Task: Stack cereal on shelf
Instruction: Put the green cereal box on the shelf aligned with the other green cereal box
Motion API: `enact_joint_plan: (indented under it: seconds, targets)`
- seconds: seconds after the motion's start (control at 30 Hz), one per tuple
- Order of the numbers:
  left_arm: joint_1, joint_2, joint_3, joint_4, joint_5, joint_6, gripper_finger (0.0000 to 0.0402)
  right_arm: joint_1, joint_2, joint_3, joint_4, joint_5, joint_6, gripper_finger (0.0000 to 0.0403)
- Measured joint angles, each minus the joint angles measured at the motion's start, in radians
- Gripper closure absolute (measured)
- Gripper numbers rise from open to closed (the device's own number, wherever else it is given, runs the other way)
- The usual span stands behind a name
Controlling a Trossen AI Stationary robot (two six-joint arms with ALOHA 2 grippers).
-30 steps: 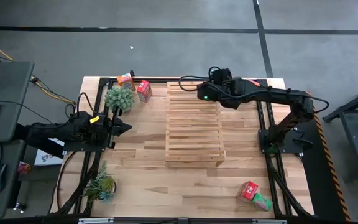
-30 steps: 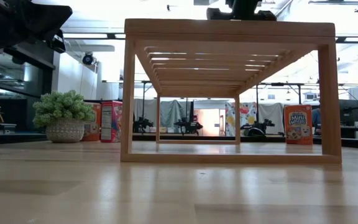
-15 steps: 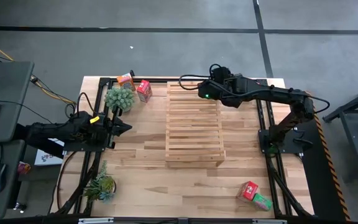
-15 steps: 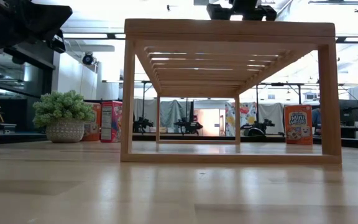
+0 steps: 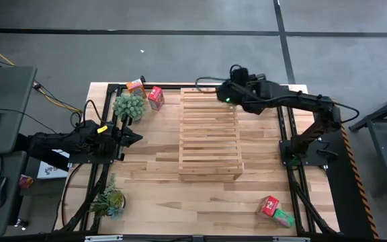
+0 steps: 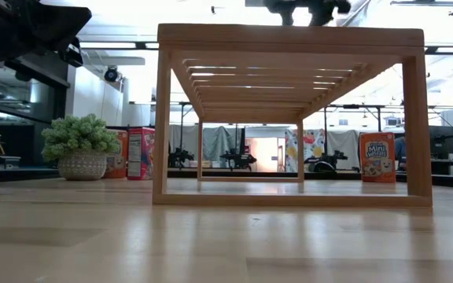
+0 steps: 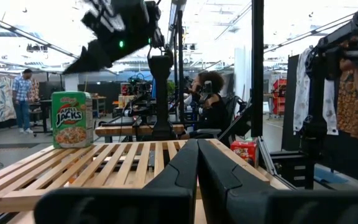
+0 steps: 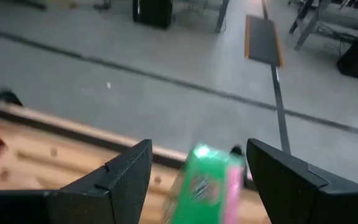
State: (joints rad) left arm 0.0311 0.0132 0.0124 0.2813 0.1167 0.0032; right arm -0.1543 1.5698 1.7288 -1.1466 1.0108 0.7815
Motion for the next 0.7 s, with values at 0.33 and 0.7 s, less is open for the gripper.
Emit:
enact_joint_plan:
  seconds: [0.33,0.7]
  targets:
    - [0.000,0.000,0.000,0.000,0.000,0.000,0.0401,0.160,-0.066,0.229,-0.324,-0.453,-0.211,0.0148]
    - [0.000,0.000,0.000,-0.005,0.000,0.000,0.0401,0.758,-0.121,0.176,-0.421,-0.822,0.382,0.0148]
